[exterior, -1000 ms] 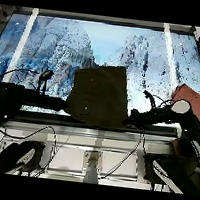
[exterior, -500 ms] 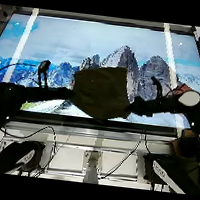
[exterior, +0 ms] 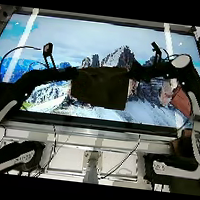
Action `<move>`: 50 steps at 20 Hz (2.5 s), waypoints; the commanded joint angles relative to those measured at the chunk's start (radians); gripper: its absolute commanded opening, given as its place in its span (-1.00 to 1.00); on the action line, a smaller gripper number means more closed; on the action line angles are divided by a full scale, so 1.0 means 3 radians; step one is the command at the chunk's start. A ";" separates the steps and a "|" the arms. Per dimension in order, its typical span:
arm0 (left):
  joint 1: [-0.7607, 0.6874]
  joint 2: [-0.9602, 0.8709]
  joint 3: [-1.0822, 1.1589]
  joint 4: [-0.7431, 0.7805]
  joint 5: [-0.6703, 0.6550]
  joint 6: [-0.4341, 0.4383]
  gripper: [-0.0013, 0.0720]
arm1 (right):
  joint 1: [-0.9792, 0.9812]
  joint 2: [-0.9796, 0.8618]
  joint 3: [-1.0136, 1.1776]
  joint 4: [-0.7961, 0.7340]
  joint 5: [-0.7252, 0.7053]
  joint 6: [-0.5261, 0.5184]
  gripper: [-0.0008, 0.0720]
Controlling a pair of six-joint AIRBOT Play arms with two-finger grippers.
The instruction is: Fold the clothes and pants, and hang the long-sleeved shirts on hangers.
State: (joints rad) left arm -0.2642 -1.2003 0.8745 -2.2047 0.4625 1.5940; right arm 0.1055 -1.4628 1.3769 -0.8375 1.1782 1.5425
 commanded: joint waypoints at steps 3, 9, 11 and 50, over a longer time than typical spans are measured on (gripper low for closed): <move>-0.0003 -0.0431 0.0056 -0.0111 -0.0416 -0.0048 -0.89 | 0.0001 -0.0534 0.0314 -0.0117 -0.0793 0.0243 -0.94; -0.0009 -0.0617 0.0076 -0.0111 -0.0970 -0.0331 -0.89 | 0.0004 -0.0880 0.0314 -0.0036 -0.1405 0.0443 -0.94; -0.0008 -0.0688 0.0121 -0.0111 -0.0980 -0.0332 -0.89 | 0.0004 -0.0904 0.0314 -0.0031 -0.1567 0.0444 -0.94; 0.0838 0.0282 0.0403 -0.0099 0.0033 -0.0114 0.57 | -0.0598 -0.2224 0.1424 0.0226 0.0938 -0.0437 0.68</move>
State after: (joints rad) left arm -0.0139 -1.1198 0.9951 -2.2337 0.4400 1.5555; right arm -0.0990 -2.1010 1.7649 -0.7429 1.4639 1.4052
